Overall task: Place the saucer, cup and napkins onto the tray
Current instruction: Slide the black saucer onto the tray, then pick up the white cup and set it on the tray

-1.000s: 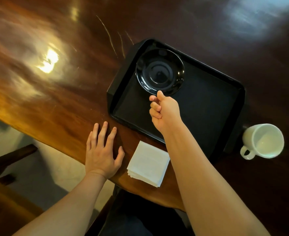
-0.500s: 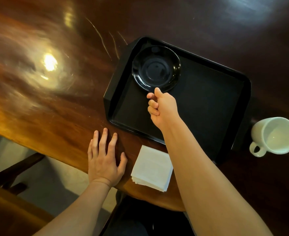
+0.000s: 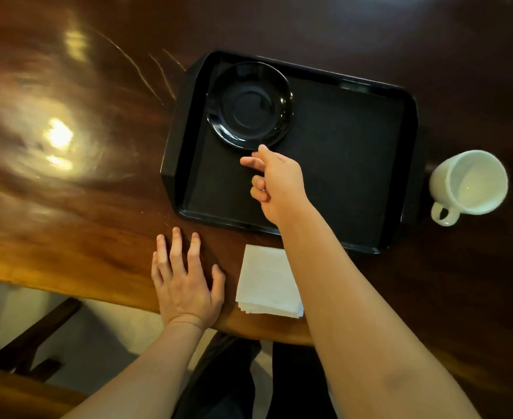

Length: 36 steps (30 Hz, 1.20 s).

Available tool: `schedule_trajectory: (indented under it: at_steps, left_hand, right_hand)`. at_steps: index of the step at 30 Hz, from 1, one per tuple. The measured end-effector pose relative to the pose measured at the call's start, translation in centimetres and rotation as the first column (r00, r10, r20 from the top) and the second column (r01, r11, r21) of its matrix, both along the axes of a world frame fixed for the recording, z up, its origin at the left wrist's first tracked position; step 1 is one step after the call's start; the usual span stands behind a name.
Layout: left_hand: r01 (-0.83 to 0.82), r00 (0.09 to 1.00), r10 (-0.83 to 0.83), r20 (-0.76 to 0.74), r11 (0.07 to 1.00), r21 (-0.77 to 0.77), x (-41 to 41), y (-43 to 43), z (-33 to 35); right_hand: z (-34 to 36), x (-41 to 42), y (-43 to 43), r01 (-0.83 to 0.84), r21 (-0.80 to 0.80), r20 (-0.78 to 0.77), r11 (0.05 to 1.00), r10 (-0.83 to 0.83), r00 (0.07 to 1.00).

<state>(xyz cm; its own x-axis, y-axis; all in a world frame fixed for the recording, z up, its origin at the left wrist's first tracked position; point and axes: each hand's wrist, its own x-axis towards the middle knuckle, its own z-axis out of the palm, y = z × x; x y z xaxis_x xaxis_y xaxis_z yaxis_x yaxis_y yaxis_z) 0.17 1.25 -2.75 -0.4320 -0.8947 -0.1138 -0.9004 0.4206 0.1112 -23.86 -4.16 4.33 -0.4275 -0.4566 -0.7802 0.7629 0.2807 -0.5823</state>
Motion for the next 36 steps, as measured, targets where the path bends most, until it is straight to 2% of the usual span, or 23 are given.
schedule_trajectory:
  at_steps: [5, 9, 13, 20, 27, 36]
  left_hand:
    - [0.007, 1.0, -0.006, -0.025, 1.0, 0.02, 0.0, -0.1, 0.2]
    - [0.009, 1.0, -0.008, -0.024, 0.999, 0.044, -0.2, -0.2, 0.8]
    - [-0.003, 1.0, 0.004, -0.011, 0.996, 0.088, -0.3, -0.1, 1.2]
    - [-0.001, 1.0, 0.004, -0.03, 0.997, 0.081, -0.1, -0.1, 1.0]
    - [-0.004, 0.999, 0.007, -0.044, 0.997, 0.08, -0.1, 0.1, 1.0]
    - [-0.013, 0.999, 0.017, -0.047, 0.997, 0.078, -0.4, 0.3, 1.5]
  right_hand:
    - [0.9, -0.7, 5.0, 0.077, 0.145, -0.241, 0.986, -0.04, 0.97]
    - [1.8, -1.0, 9.6, 0.201, 0.224, -0.316, 0.954, -0.124, 0.941]
    - [2.6, -0.3, 13.7, 0.297, 0.276, -0.338, 0.914, -0.197, 0.92]
    - [3.5, -1.8, 19.0, 0.479, 0.27, -0.362, 0.835, -0.373, 0.854]
    - [3.6, -4.5, 21.2, 0.559, 0.291, -0.43, 0.776, -0.416, 0.801]
    - [2.5, -6.4, 21.1, 0.595, 0.181, -0.346, 0.783, -0.515, 0.784]
